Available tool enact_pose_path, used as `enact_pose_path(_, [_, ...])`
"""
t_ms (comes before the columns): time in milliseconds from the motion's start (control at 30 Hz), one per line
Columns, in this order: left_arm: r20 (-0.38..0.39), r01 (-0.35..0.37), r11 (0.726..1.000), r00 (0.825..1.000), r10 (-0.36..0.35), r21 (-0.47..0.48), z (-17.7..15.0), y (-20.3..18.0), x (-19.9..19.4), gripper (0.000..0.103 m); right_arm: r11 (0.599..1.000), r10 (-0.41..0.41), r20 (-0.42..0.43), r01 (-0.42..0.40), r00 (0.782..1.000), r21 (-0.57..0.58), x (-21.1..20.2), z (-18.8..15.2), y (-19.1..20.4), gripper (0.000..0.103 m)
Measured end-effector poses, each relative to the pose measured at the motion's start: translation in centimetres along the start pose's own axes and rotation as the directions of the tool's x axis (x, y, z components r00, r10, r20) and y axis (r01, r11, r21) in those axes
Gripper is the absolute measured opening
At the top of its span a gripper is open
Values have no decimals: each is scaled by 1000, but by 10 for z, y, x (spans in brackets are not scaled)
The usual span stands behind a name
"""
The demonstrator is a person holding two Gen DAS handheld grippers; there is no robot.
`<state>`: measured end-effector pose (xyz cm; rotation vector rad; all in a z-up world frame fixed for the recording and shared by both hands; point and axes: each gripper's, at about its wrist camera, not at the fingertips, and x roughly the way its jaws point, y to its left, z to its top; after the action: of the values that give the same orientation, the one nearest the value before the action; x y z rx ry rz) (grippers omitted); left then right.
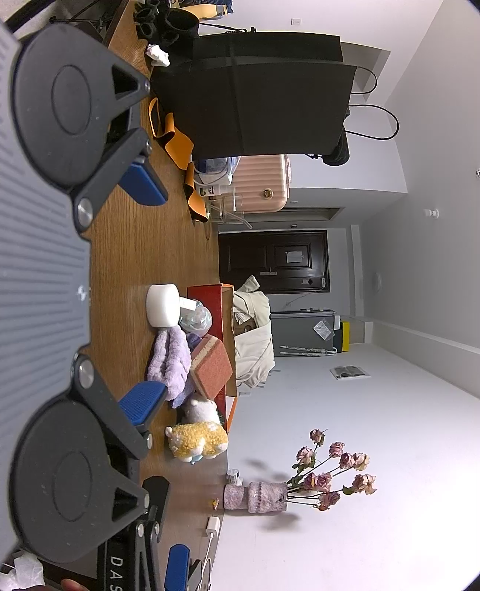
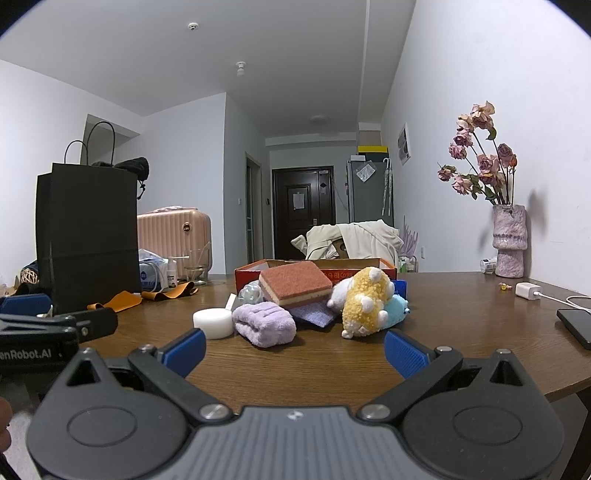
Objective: Organize soft objects
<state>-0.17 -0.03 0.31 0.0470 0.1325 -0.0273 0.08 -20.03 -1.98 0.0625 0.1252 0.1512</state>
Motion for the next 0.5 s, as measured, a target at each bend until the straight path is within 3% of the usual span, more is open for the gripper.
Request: enact_pose_path(500, [-1,-1,1000,1000,1,1,0,-1,-1,103,1000,-1,1,1,1000,0,0,0,0,103])
